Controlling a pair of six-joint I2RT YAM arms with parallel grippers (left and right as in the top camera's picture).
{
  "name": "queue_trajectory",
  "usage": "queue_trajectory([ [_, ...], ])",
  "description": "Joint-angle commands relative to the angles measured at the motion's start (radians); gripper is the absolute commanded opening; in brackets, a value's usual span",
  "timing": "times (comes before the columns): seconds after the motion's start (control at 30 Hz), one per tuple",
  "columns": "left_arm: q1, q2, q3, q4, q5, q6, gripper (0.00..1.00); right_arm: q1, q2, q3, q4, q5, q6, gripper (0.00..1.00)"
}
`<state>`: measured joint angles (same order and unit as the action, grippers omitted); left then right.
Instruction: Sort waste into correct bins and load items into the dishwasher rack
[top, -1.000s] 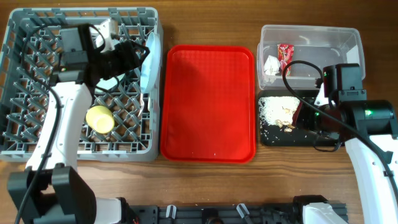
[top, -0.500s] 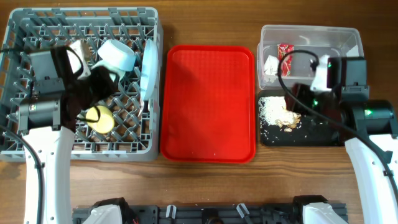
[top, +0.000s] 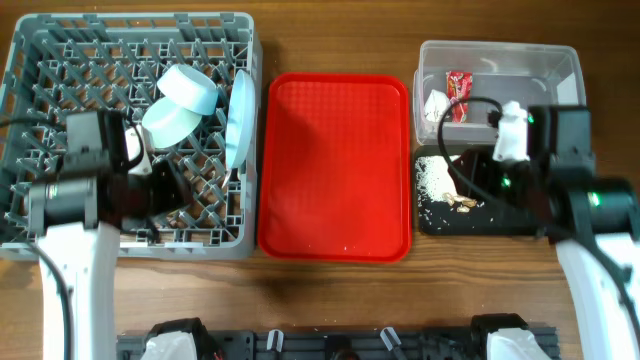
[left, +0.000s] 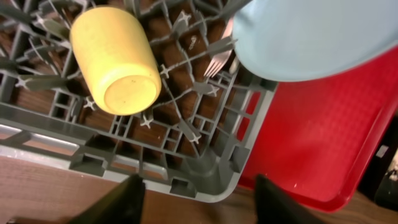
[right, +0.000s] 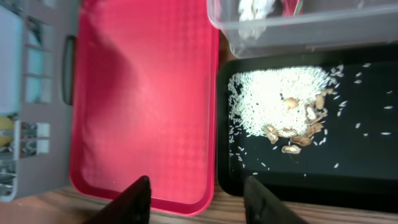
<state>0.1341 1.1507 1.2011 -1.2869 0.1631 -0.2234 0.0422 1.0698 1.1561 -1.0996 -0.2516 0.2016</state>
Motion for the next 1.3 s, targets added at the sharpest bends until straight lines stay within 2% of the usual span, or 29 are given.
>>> queue_trajectory([
  [0.0, 0.002, -0.253, -0.102, 0.052, -0.008, 0.037, 0.72, -0.003, -0.192, -0.056, 0.019, 0.047, 0.014, 0.56],
  [0.1, 0.002, -0.438, -0.178, 0.118, -0.008, 0.036, 1.00, -0.003, -0.297, -0.098, 0.042, 0.101, 0.016, 0.73],
  [0.13, 0.002, -0.492, -0.196, 0.133, -0.008, 0.032, 1.00, -0.003, -0.322, -0.107, 0.047, 0.106, 0.015, 1.00],
  [0.2, 0.002, -0.598, -0.222, 0.161, -0.008, 0.029, 1.00, -0.003, -0.359, -0.117, 0.045, 0.107, 0.015, 1.00],
  [0.33, 0.002, -0.682, -0.222, 0.200, -0.007, 0.029, 1.00, -0.003, -0.356, -0.117, 0.040, 0.107, 0.015, 1.00],
  [0.63, 0.002, -0.686, -0.222, 0.144, -0.008, 0.029, 1.00, -0.003, -0.333, -0.117, 0.040, 0.107, 0.015, 1.00],
  [1.03, 0.002, -0.686, -0.222, 0.142, -0.008, 0.029, 1.00, -0.003, -0.354, -0.119, 0.039, 0.149, -0.019, 1.00],
  [1.13, 0.002, -0.686, -0.222, 0.142, -0.008, 0.029, 1.00, -0.003, -0.444, -0.185, 0.203, 0.167, -0.019, 1.00],
  [1.27, 0.002, -0.686, -0.222, 0.142, -0.008, 0.029, 1.00, -0.001, -0.639, -0.426, 0.529, 0.164, -0.016, 1.00],
])
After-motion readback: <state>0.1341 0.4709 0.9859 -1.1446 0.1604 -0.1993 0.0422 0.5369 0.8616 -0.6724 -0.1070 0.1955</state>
